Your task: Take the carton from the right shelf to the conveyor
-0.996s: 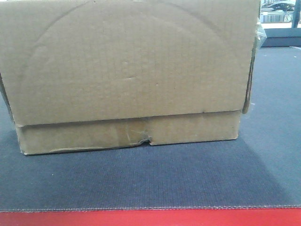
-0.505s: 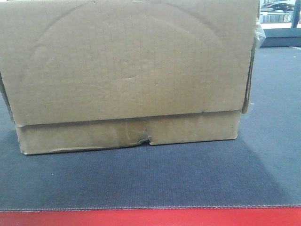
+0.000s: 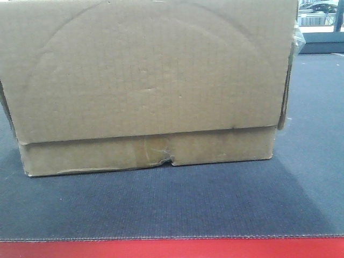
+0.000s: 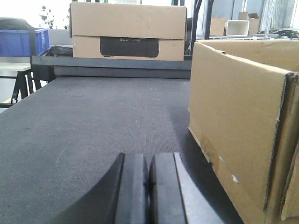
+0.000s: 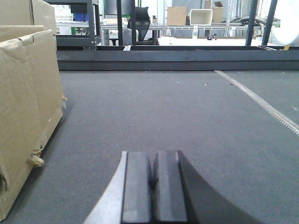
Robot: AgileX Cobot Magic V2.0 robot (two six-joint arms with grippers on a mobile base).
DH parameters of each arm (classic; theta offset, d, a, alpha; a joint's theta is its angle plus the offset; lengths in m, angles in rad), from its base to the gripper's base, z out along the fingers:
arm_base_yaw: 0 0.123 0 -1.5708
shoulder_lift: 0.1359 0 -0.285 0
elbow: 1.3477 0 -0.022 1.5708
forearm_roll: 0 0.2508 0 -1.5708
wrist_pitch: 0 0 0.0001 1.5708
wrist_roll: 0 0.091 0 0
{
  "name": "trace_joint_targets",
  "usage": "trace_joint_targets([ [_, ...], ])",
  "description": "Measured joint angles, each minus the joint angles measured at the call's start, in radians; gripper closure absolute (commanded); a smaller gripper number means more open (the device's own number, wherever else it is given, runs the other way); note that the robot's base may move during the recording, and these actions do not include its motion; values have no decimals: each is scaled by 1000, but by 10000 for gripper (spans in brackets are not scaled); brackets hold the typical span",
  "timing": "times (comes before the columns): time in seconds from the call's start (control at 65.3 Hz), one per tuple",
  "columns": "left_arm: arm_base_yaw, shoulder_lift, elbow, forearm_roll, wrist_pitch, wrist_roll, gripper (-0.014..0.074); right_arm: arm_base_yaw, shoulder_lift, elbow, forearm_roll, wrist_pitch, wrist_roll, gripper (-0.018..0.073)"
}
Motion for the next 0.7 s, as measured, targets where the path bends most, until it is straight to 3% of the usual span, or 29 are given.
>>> trace_joint_targets([
  [0.705, 0, 0, 0, 0, 0, 0, 603, 0, 0, 0, 0, -4, 0, 619],
])
